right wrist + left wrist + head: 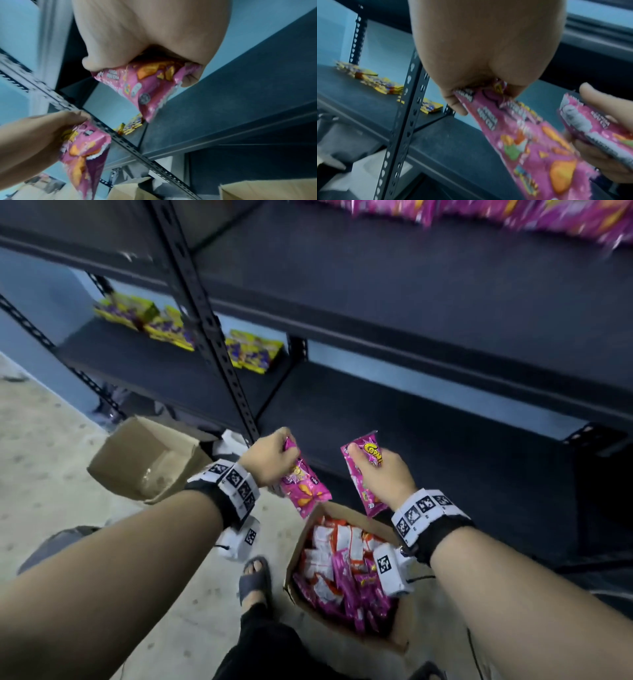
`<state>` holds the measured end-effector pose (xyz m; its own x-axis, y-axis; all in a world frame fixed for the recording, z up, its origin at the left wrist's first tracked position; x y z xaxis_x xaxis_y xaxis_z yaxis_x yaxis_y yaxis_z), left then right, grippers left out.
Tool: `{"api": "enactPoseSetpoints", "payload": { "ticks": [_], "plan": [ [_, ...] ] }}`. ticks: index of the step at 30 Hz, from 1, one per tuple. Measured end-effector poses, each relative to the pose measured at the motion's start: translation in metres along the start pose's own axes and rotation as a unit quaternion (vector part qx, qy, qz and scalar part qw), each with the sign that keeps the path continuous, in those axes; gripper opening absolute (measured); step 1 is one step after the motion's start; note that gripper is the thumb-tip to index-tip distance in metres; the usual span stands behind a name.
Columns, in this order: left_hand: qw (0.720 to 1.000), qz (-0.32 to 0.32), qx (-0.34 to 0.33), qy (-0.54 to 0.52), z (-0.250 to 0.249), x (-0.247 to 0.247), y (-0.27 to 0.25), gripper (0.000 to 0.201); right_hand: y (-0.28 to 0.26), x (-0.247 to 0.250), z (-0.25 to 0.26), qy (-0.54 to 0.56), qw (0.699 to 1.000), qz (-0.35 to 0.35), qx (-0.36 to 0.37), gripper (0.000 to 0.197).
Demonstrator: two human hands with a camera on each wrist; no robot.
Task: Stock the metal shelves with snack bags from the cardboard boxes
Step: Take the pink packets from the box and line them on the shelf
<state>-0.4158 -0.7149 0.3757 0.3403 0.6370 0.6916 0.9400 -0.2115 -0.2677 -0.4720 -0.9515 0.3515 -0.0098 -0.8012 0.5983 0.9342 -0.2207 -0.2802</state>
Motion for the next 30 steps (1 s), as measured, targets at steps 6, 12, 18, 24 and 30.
{"api": "enactPoseSetpoints", "payload": {
  "ticks": [6,12,18,24,30],
  "plan": [
    [0.983,-0.175,-0.058,0.012,-0.034,0.075,-0.019,0.052,-0.006,0.022,0.095,0.032,0.995,-0.023,0.088,0.065],
    [0.948,-0.289,-0.128,-0.044,-0.1,0.142,-0.029,0.057,-0.014,0.067,0.167,0.039,0.973,-0.091,0.207,0.062],
    [0.936,-0.306,-0.171,-0.034,-0.186,0.174,-0.008,0.061,-0.021,0.149,0.201,-0.015,0.949,-0.211,0.234,0.072],
    [0.957,-0.234,-0.171,0.019,-0.256,0.155,0.037,0.06,-0.014,0.23,0.178,-0.128,0.956,-0.23,0.128,0.064],
    [0.982,-0.12,-0.118,0.08,-0.299,0.118,0.083,0.065,-0.009,0.283,0.135,-0.235,0.953,-0.185,0.036,0.068]
  ]
}}
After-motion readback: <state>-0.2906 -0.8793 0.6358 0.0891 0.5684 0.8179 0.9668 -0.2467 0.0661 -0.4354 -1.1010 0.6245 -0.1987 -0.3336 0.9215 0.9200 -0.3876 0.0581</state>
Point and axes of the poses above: each hand's wrist, its own y-axis towards the middle knuckle, its own x-axis out of the back of the hand, z = x × y, the point moved 2 cm from there along y, towards the middle knuckle, and after that the axes turned 5 degrees about -y, right-handed, at the moved point
